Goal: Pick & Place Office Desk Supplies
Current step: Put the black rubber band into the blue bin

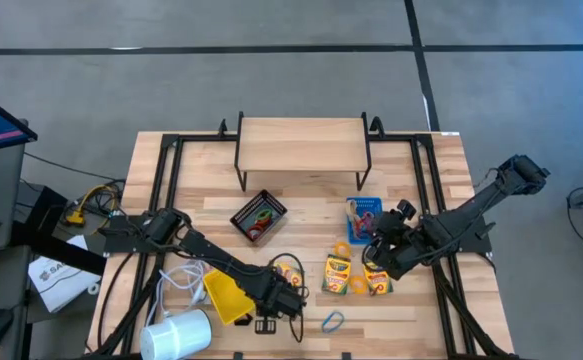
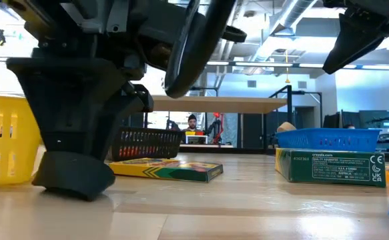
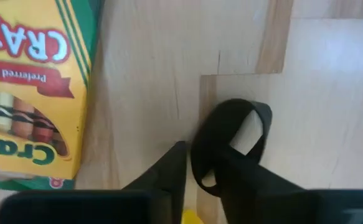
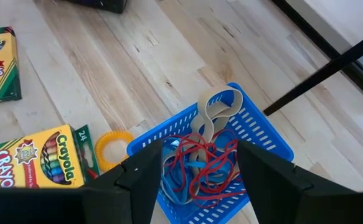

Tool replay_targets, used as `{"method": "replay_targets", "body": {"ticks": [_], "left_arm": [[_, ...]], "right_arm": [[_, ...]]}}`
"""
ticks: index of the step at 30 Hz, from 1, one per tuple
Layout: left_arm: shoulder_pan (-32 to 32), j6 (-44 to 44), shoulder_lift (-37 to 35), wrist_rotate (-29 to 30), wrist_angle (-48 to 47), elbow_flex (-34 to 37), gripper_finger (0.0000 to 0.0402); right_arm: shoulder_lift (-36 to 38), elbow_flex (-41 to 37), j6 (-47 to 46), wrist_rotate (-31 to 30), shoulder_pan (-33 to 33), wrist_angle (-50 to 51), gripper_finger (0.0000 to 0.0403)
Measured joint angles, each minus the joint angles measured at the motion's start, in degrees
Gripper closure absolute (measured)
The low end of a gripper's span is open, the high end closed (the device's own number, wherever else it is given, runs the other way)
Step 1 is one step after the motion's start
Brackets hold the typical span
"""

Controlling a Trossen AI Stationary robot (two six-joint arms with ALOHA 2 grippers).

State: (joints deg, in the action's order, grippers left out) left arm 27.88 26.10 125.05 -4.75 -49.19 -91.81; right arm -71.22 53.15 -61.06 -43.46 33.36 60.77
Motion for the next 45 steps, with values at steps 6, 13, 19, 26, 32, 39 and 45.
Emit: {"method": "replay_targets", "body": {"ticks": [6,13,19,26,32,39,45], "left_arm": [[0.0,-4.1,0.0,-0.6,0.5,-0.1,0.0395],[-0.3,-6.8,0.0,-0.6,0.4,-0.1,0.0399],[-1.3,-8.1,-2.7,4.5,-0.1,0.1,0.0400],[-3.3,-8.4,-12.1,16.2,0.4,0.0,0.0400],[-6.4,-13.6,-18.5,25.8,2.8,0.0,0.0400],[-11.9,-20.3,-20.6,32.8,11.8,-0.1,0.0399],[-14.2,-22.6,-20.8,37.9,14.8,2.3,0.0399]], "right_arm": [[0.0,0.0,0.0,0.0,0.0,0.0,0.0200],[0.0,0.0,0.0,-0.1,0.0,0.0,0.0200],[0.0,0.0,0.0,-0.1,0.0,0.1,0.0200],[0.0,0.0,0.0,-4.2,0.0,0.2,0.0200],[0.0,0.0,3.4,-9.8,-1.7,-1.3,0.0200],[0.0,0.0,21.2,-11.0,-5.9,-15.9,0.0200],[0.0,0.0,31.6,-10.6,-7.1,-25.2,0.0200]]}}
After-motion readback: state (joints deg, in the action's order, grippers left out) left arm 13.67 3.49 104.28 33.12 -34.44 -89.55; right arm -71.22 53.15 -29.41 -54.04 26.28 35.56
